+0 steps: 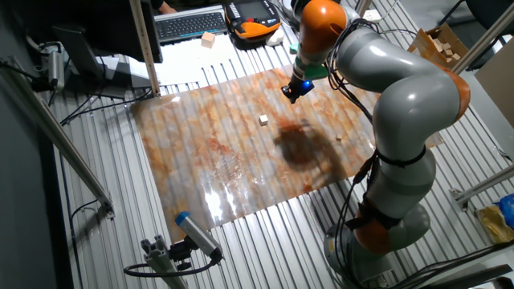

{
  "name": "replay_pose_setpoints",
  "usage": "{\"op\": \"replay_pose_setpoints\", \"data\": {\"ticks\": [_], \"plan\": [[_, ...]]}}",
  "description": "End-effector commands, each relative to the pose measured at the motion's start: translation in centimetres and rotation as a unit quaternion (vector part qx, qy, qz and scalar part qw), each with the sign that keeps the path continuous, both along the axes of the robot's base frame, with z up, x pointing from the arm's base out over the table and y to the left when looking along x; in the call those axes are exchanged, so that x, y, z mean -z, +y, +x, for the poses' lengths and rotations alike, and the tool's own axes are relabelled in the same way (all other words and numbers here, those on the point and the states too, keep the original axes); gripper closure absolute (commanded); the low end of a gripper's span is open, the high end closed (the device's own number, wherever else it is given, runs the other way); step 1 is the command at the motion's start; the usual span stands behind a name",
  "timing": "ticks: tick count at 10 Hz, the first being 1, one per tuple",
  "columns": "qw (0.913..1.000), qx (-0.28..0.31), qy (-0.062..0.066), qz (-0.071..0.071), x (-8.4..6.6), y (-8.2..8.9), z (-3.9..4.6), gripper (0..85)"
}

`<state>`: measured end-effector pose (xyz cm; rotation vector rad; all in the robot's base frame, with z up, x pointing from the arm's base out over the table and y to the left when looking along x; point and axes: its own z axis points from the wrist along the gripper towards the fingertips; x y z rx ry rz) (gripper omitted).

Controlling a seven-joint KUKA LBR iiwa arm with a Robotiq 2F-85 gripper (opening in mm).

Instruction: Pick up one small block

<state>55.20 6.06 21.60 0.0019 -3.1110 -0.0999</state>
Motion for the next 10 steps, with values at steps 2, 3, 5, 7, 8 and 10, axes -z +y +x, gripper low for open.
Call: {"op": "replay_pose_setpoints", "data": {"ticks": [2,3,5,7,8,10], "plan": [[0.9996,-0.023,0.003,-0.013,0.02,0.07,0.02,85.0],[0.9986,-0.042,0.004,-0.031,0.02,0.14,0.03,85.0],[0.9981,-0.051,0.016,-0.032,-0.02,0.39,-0.02,85.0],[0.9985,-0.044,0.01,-0.03,0.22,0.82,-0.15,85.0],[0.9986,-0.043,0.008,-0.03,0.29,0.88,-0.16,85.0],[0.9986,-0.042,0.006,-0.033,0.35,0.95,-0.19,85.0]]}}
